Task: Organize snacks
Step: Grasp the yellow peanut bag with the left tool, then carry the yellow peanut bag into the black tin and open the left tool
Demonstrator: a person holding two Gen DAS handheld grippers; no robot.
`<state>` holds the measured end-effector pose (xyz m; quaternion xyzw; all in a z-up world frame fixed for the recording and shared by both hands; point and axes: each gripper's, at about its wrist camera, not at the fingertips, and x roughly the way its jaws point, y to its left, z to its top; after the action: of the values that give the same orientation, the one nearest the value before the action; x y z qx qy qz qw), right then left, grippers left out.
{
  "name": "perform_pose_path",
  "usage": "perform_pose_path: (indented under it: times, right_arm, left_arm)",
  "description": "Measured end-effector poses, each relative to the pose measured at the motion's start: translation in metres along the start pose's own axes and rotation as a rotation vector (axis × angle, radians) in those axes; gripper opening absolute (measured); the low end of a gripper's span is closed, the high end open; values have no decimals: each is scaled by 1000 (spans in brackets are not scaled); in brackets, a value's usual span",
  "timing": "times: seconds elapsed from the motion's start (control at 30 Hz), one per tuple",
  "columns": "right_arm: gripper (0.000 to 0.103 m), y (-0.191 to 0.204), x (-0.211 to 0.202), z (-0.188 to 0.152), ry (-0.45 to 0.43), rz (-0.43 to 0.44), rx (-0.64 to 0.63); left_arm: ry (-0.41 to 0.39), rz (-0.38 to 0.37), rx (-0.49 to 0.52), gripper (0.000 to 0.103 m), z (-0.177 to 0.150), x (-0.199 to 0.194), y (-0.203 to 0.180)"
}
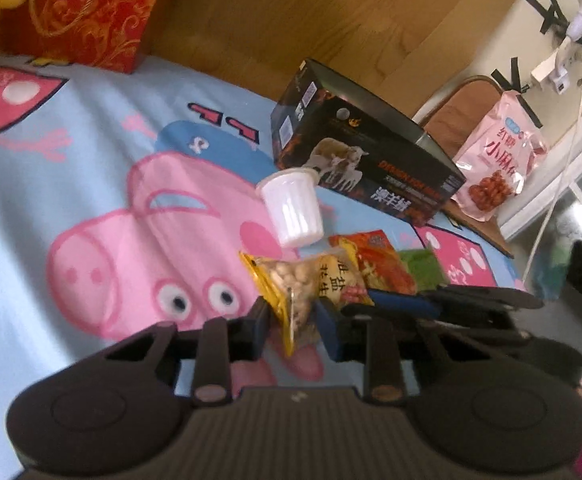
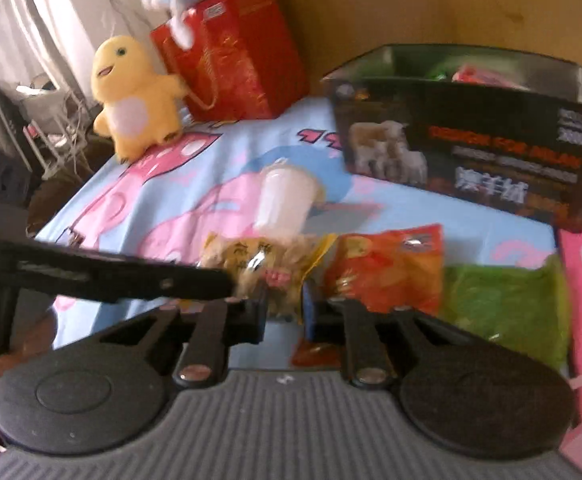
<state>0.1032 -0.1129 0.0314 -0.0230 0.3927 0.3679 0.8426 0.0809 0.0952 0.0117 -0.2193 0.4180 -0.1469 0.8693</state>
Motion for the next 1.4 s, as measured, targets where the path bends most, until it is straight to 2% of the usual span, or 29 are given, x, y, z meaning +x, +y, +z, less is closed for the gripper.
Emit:
perform_pose_path:
  times: [0.2,0.43,0.6,0.73,0.83,0.97,1.1,1.13,1.2,1.23,1.27,1.3,1.33,1.4]
  right_arm:
    - [20,46,-21,-21,1,49,-65]
    - [20,97,-31,-58,19,93,-87]
    - [17,113,-44,-80,43,123,-82]
    - [15,98,-68,-97,37,85,-1]
    - [14,85,-87,-112,15,41,70]
    - [14,68,-105,-122,-52,-44,121]
    - [14,57,-100,-118,-124,-168,118]
    - [14,48,-100,-118,-136,-172,135]
    - [17,41,-99,-117,-149,-157,162]
    - [18,39,-101,-119,-150,-146,158]
    - [20,40,-102,-120,-153,-135,145]
    - [27,41,-104,-123,-154,-126,131]
    - [30,41,-105,-124,-151,-117,122]
    - [31,39,-107,-128,-144,-108,107]
  left_arm:
    - [3,-28,1,27,-33,-38,13]
    - [-3,-8,43,27,-79,-83,19]
    - [45,-50,66,25,-107,-94,10]
    - [97,-107,147,25,-121,-84,-17]
    - [117,-130,211,25,-117,-66,-41]
    - [118,-133,262,26,-98,-34,-69]
    - [105,-108,287,27,-83,-7,-84]
    - [113,-100,277,27,-81,-6,-86]
    - [133,-101,267,37,-81,-9,-85]
    - [139,-109,263,47,-82,-11,-85]
    - [140,-112,256,52,-84,-14,-83]
    - [139,-109,254,52,-85,-18,-82]
    - [137,-104,254,52,-84,-20,-82]
    - [128,-102,246,52,-82,-24,-80]
